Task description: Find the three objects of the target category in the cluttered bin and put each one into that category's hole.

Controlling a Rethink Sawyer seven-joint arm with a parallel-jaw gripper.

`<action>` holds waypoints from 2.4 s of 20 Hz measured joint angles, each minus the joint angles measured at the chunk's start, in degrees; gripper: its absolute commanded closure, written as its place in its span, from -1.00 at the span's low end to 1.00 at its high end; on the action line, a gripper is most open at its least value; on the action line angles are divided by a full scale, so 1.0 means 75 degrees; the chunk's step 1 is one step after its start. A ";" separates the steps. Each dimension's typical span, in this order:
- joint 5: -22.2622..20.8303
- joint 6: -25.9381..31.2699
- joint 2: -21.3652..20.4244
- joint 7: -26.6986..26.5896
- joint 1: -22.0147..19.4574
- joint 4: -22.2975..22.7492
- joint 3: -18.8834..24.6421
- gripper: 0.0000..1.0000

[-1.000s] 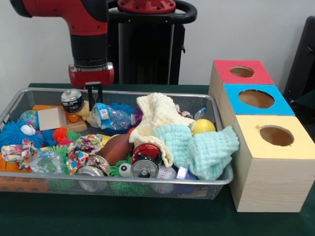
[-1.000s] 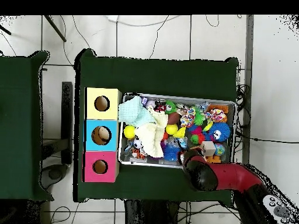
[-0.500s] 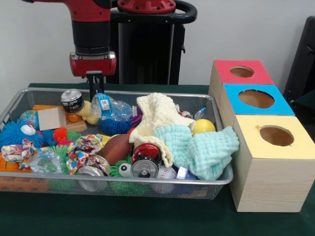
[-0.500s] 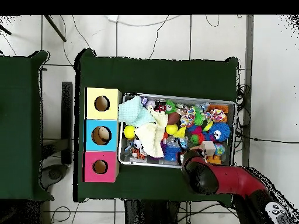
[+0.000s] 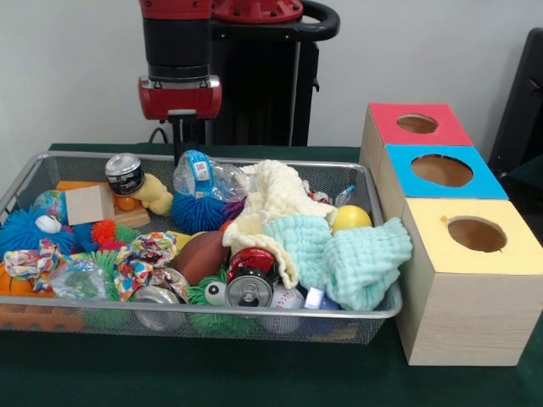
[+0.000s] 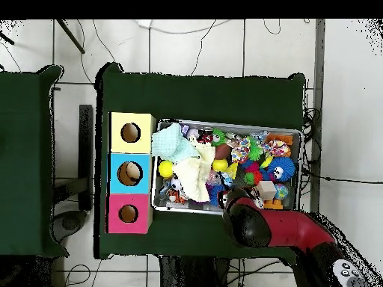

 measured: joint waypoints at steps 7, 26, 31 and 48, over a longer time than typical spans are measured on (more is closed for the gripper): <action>0.0284 0.0000 -0.0079 0.0000 0.0501 0.0028 -0.0031 1.00; 0.0489 -0.0001 0.0332 0.0000 0.0190 0.0028 -0.0051 -1.00; 0.0030 -0.0001 0.0550 0.0000 -0.0759 0.0025 -0.0056 -1.00; -0.1316 -0.0736 0.1185 0.0000 -0.0696 0.0022 -0.0735 -1.00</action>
